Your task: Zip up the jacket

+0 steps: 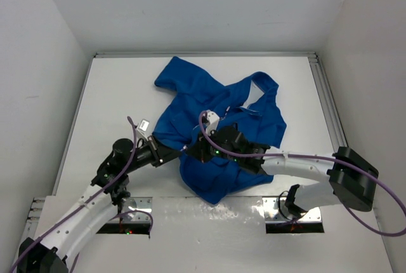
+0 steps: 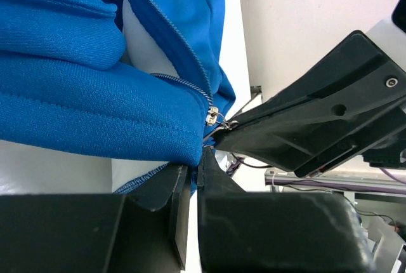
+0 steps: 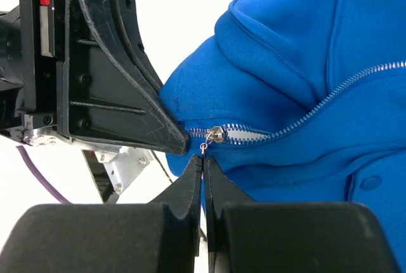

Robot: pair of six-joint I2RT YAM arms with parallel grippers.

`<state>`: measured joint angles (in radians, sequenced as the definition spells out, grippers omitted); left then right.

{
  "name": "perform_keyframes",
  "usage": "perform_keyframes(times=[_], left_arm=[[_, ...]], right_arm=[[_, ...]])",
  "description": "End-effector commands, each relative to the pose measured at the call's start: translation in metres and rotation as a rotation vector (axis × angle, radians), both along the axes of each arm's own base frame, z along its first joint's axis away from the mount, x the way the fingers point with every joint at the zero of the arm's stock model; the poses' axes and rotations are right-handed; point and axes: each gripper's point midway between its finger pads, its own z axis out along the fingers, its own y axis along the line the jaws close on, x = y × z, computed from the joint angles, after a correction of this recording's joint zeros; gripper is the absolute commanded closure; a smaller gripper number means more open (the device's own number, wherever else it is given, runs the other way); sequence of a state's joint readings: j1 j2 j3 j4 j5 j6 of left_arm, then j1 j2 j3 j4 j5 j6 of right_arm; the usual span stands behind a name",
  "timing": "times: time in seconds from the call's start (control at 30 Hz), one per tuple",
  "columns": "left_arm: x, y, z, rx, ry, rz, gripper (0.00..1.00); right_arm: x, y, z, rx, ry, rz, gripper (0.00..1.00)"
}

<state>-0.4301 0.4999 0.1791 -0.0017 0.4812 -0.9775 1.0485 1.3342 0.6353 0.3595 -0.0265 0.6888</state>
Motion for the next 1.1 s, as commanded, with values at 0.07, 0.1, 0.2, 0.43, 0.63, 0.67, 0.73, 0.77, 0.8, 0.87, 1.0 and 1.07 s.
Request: perform_keyframes(times=[0.07,0.1,0.2,0.43,0.63,0.67,0.73,0.77,0.8,0.87,1.0,1.07], left_arm=[[0.01,0.003,0.029,0.016,-0.145,0.015,1.0],[0.009,0.006,0.029,0.036,-0.146,0.02,1.0],[0.008,0.018,0.038,0.121,-0.183,0.054,1.0],[0.008,0.047,0.072,0.239,-0.258,0.163,1.0],[0.009,0.072,0.116,0.271,-0.341,0.295,1.0],[0.009,0.078,0.125,0.267,-0.365,0.326,1.0],[0.008,0.09,0.146,0.276,-0.404,0.386,1.0],[0.003,0.096,0.164,0.28,-0.442,0.404,1.0],[0.003,0.103,0.171,0.297,-0.448,0.437,1.0],[-0.001,0.12,0.175,0.347,-0.44,0.497,1.0],[-0.025,0.163,0.232,0.371,-0.539,0.665,1.0],[-0.032,0.181,0.241,0.406,-0.541,0.73,1.0]], right_arm=[[0.022,-0.006,0.022,-0.018,-0.072,-0.093,1.0],[0.026,-0.015,0.015,-0.073,-0.074,-0.127,1.0],[0.052,-0.041,0.017,-0.199,-0.159,-0.272,1.0],[0.098,-0.093,0.036,-0.353,-0.307,-0.51,1.0],[0.138,-0.125,0.063,-0.406,-0.374,-0.633,1.0],[0.153,-0.144,0.074,-0.436,-0.397,-0.721,1.0],[0.169,-0.166,0.078,-0.492,-0.416,-0.796,1.0],[0.188,-0.191,0.079,-0.51,-0.392,-0.869,1.0],[0.199,-0.207,0.083,-0.499,-0.376,-0.913,1.0],[0.228,-0.252,0.084,-0.473,-0.312,-1.047,1.0],[0.264,-0.31,0.075,-0.447,-0.195,-1.218,1.0],[0.276,-0.328,0.07,-0.423,-0.147,-1.298,1.0]])
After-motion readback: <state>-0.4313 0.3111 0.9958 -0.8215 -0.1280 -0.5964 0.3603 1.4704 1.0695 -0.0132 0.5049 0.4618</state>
